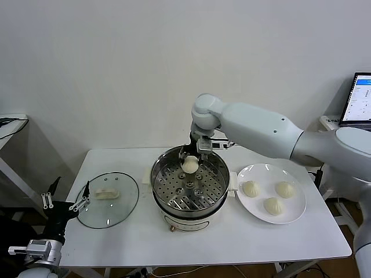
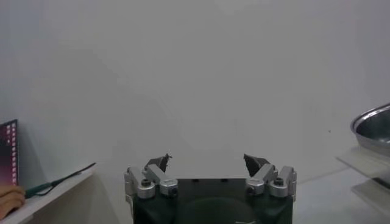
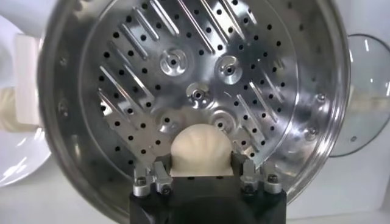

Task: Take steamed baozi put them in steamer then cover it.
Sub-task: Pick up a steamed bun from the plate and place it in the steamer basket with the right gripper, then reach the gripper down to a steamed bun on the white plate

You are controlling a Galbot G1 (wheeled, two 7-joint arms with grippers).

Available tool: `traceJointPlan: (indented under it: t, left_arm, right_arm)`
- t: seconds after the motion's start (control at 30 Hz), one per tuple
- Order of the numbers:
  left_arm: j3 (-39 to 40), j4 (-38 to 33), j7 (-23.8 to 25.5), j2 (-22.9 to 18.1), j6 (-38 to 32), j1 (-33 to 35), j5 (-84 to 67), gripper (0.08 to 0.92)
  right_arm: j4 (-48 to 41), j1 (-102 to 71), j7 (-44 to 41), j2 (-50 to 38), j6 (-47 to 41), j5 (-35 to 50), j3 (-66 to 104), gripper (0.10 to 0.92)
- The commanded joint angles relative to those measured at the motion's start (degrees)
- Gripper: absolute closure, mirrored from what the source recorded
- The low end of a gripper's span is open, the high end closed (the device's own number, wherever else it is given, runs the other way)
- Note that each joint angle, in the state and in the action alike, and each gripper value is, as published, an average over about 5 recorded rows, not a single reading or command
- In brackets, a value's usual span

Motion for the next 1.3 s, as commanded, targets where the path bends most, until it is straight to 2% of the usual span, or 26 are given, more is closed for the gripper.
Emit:
traceJointPlan:
  t: [0.03, 0.23, 0.37, 0.47, 0.57, 0.8, 0.93, 1.13, 1.3]
  left_arm:
    - [-0.19, 0.04, 0.07, 0.0, -0.06, 0.03, -0.09, 0.177]
    - [-0.38, 0.05, 0.14, -0.06, -0.12, 0.08, -0.18, 0.177]
    - [-0.5, 0.06, 0.17, -0.08, -0.08, 0.06, -0.2, 0.177]
    - [-0.5, 0.04, 0.17, -0.12, -0.04, 0.08, -0.2, 0.177]
    - [-0.41, 0.04, 0.14, -0.14, -0.07, 0.13, -0.19, 0.177]
    - [-0.12, -0.15, -0.03, -0.49, -0.05, 0.36, -0.17, 0.177]
    - [0.3, -1.11, -0.1, -0.48, -0.02, 0.69, -0.1, 0.177]
    - [1.24, -1.94, -0.21, -0.44, -0.11, 1.17, 0.15, 0.177]
    - [2.05, -2.17, -0.65, -0.48, -0.21, 1.12, 0.32, 0.177]
  right_arm:
    - [-3.62, -2.19, 0.24, 1.67, 1.04, -2.96, 1.62, 0.364]
    - [-5.23, -2.76, 0.62, 2.42, 1.14, -4.28, 2.63, 0.352]
    - [-5.06, -2.85, 1.34, 2.4, 0.85, -3.45, 2.77, 0.269]
    - [-3.71, -1.91, 0.62, 1.56, 0.26, 0.1, 2.51, 0.216]
    - [-0.64, 0.71, -0.8, -1.21, -2.23, 6.58, 1.32, 0.204]
    - [11.56, 16.02, -5.62, -14.59, -15.11, 28.39, -5.54, 0.202]
    - [16.6, 20.65, -9.94, -24.29, -26.2, 36.31, -9.69, 0.203]
    - [15.3, 13.69, -10.97, -35.72, -40.26, 39.04, -7.92, 0.203]
    - [12.27, 0.74, -11.29, -40.11, -46.22, 34.34, 1.84, 0.203]
